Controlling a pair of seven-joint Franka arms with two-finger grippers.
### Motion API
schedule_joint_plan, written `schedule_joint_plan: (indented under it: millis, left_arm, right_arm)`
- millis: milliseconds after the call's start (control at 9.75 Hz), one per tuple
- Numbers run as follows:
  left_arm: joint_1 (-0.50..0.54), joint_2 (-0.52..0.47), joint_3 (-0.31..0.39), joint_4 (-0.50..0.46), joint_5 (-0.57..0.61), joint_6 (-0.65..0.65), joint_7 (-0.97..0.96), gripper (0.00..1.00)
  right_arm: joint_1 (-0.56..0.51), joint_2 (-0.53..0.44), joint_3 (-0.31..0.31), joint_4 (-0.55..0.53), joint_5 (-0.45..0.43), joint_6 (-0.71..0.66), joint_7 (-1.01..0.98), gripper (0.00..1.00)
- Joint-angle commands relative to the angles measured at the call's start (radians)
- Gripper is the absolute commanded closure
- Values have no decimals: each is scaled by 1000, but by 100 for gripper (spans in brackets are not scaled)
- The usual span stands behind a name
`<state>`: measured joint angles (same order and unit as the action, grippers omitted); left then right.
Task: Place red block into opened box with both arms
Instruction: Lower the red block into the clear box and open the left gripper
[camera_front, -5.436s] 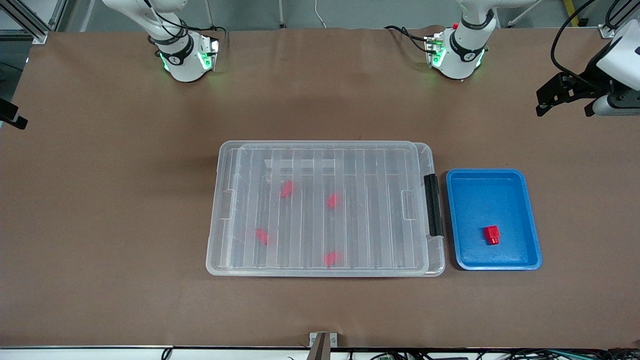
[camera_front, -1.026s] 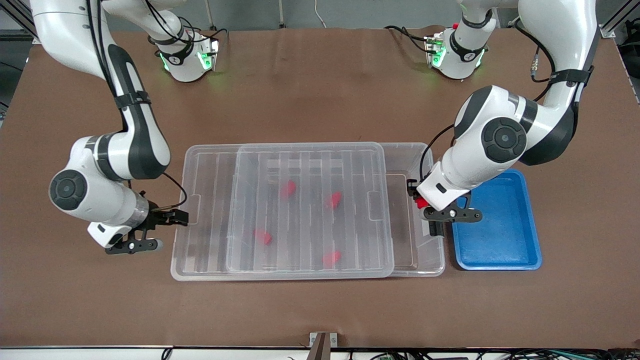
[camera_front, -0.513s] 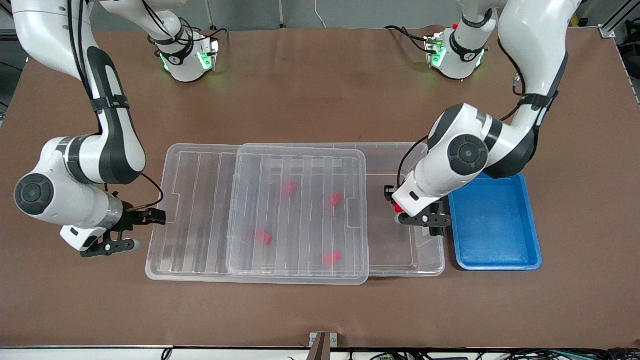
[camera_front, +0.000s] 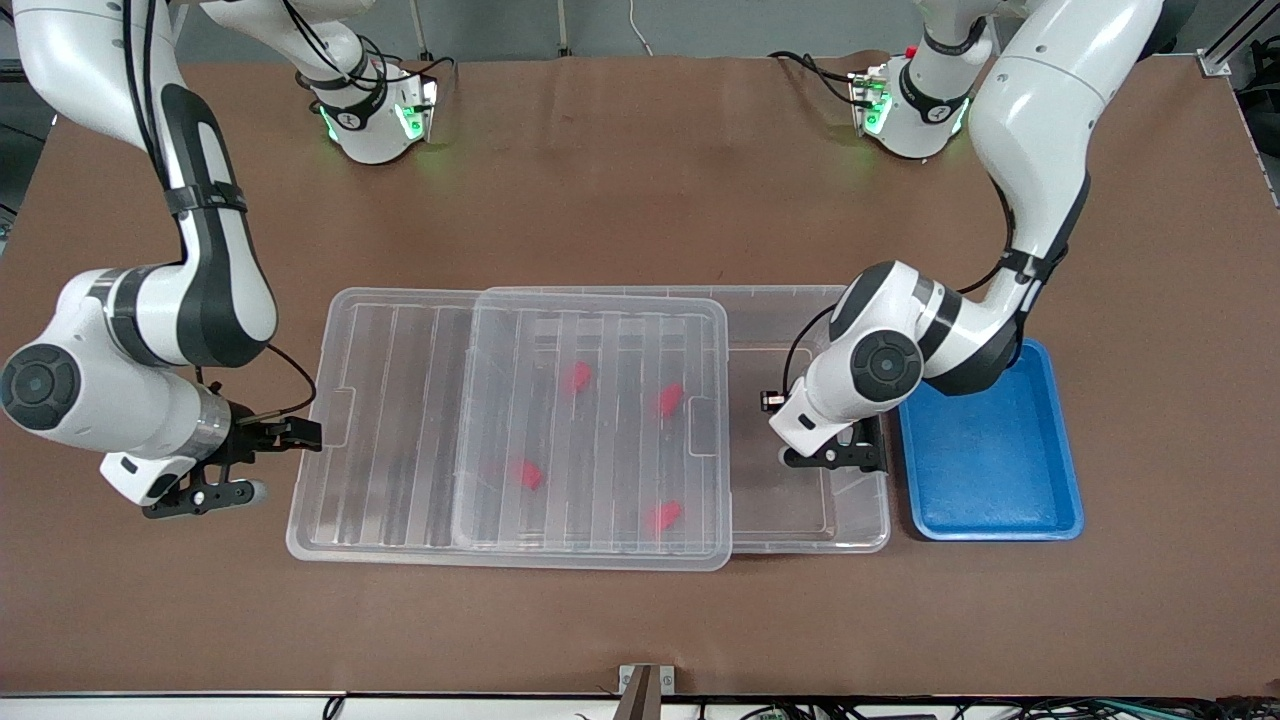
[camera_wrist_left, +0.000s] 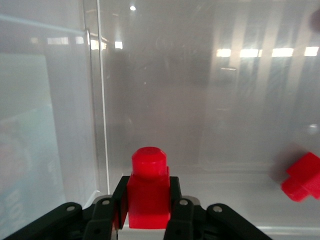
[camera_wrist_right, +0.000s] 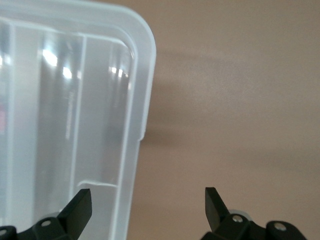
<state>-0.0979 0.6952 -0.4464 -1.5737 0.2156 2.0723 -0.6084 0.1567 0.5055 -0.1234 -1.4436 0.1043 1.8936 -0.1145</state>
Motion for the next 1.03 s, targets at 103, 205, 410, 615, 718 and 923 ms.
schedule_joint_plan:
  millis: [103, 205, 410, 615, 718, 923]
  left_arm:
    - [1, 49, 3, -98, 39, 174, -36, 91]
    - [-2, 65, 3, -95, 39, 189, -37, 84]
    - [-3, 72, 3, -83, 41, 196, -39, 36]
    - [0, 43, 2, -81, 42, 193, -37, 0]
    - [3, 20, -4, -81, 41, 186, -40, 0]
    - [10, -61, -33, -83, 30, 103, -45, 0]
  right_arm:
    - [-2, -45, 5, 168, 77, -215, 170, 0]
    - [-5, -112, 2, 172, 69, -231, 270, 0]
    - [-13, -229, 4, 173, -30, -334, 288, 0]
    - [-40, -288, -1, 173, -34, -370, 297, 0]
    - [-57, -294, 1, 175, -34, -370, 294, 0]
    - [-115, -346, 2, 155, -31, -411, 285, 0]
